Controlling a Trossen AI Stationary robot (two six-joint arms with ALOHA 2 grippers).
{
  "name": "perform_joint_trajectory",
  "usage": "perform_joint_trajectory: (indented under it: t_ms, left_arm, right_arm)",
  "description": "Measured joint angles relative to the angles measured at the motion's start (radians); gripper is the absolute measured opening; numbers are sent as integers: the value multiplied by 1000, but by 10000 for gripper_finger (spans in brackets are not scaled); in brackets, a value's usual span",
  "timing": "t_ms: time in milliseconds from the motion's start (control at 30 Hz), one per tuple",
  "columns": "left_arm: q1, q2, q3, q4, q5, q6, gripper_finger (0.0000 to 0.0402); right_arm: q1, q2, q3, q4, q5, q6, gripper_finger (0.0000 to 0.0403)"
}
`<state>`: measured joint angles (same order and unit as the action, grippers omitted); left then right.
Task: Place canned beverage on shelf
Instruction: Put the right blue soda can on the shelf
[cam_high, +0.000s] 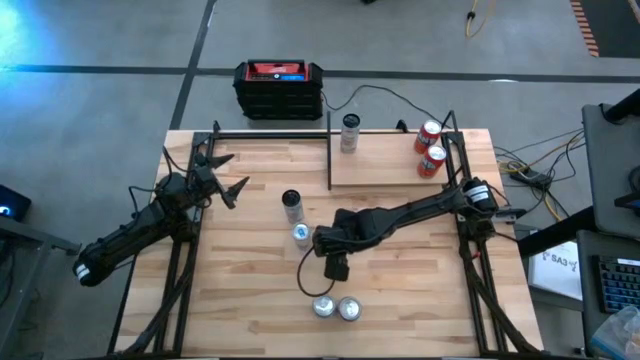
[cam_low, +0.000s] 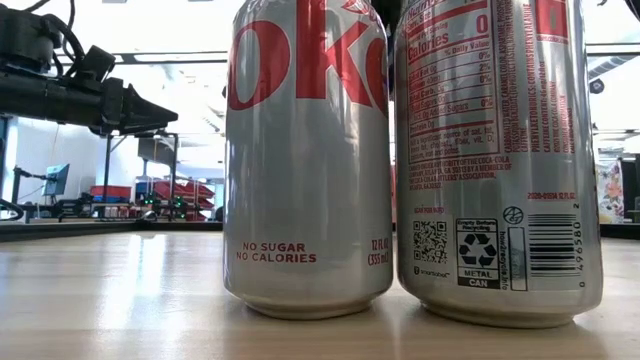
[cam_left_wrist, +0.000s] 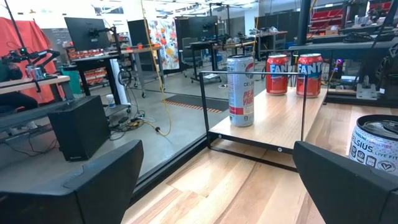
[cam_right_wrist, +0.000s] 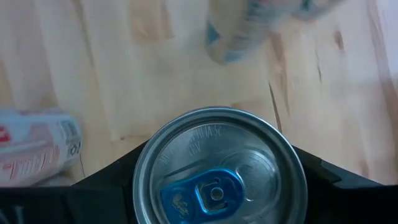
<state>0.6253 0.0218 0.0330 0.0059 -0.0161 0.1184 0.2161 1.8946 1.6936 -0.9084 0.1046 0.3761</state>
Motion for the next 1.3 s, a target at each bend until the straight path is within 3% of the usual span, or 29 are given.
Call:
perform_joint_trajectory:
  t_ms: [267,533,867,1300]
  left_arm:
    - [0,0,0,0,0,0,398]
    - [0,0,0,0,0,0,398]
    - [0,0,0,0,0,0,398]
    - [0,0,0,0,0,0,398]
  right_arm:
    - [0,0,0,3,-79,-256,244]
    - [-1,2,0,25,-92,-333,244]
    - [0,2,0,29,-280,-560,245]
    - [-11,5,-13,39,-282,-766,249]
